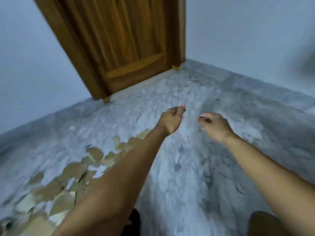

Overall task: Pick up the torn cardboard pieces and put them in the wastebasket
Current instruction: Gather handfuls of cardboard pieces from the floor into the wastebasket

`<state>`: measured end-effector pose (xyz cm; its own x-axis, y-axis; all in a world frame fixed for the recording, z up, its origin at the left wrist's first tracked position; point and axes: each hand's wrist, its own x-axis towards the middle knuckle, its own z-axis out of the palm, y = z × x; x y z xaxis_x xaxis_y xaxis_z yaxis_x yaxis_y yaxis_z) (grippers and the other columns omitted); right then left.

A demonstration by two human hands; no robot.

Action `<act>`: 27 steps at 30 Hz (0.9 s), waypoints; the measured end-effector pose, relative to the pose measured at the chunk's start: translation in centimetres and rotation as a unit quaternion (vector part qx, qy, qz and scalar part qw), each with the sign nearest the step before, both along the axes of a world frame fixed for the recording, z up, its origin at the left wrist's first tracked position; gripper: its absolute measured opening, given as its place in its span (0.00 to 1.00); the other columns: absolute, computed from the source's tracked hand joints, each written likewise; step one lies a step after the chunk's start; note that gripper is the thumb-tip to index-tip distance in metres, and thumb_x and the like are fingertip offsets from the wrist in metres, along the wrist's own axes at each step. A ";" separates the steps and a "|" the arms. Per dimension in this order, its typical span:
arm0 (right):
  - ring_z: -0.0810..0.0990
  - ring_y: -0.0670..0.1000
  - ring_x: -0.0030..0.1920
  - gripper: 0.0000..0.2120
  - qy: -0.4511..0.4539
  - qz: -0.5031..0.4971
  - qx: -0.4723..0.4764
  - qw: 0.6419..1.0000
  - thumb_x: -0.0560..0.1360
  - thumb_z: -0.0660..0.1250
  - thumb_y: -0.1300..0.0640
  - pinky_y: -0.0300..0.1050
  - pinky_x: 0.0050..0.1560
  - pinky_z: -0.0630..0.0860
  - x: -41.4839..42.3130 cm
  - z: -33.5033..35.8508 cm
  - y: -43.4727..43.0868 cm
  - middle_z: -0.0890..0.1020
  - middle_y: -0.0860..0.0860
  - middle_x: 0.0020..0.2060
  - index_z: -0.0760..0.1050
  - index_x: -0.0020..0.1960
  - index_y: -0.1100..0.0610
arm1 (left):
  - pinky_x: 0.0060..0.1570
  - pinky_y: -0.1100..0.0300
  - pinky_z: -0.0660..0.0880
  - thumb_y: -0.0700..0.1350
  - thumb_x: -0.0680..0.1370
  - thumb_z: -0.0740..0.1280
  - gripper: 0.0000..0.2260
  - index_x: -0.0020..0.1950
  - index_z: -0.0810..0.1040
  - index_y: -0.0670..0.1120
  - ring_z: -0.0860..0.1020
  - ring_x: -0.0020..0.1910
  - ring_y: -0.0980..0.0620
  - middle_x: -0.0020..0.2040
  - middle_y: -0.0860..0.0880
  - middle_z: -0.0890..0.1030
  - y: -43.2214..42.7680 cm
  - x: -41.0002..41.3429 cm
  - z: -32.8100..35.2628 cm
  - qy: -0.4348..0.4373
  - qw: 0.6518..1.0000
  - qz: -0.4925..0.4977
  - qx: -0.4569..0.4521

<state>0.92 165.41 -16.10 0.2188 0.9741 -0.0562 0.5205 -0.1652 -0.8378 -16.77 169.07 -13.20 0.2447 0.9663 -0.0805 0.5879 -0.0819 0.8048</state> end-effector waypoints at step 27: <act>0.76 0.54 0.63 0.33 -0.331 0.635 -0.127 0.687 0.68 0.76 0.45 0.46 0.59 0.73 -59.5 -17.5 -14.4 0.77 0.49 0.64 0.69 0.70 0.46 | 0.52 0.63 0.71 0.43 0.77 0.69 0.16 0.65 0.78 0.43 0.77 0.63 0.45 0.63 0.46 0.79 -25.7 -60.8 -18.4 0.111 0.900 0.336 -0.255</act>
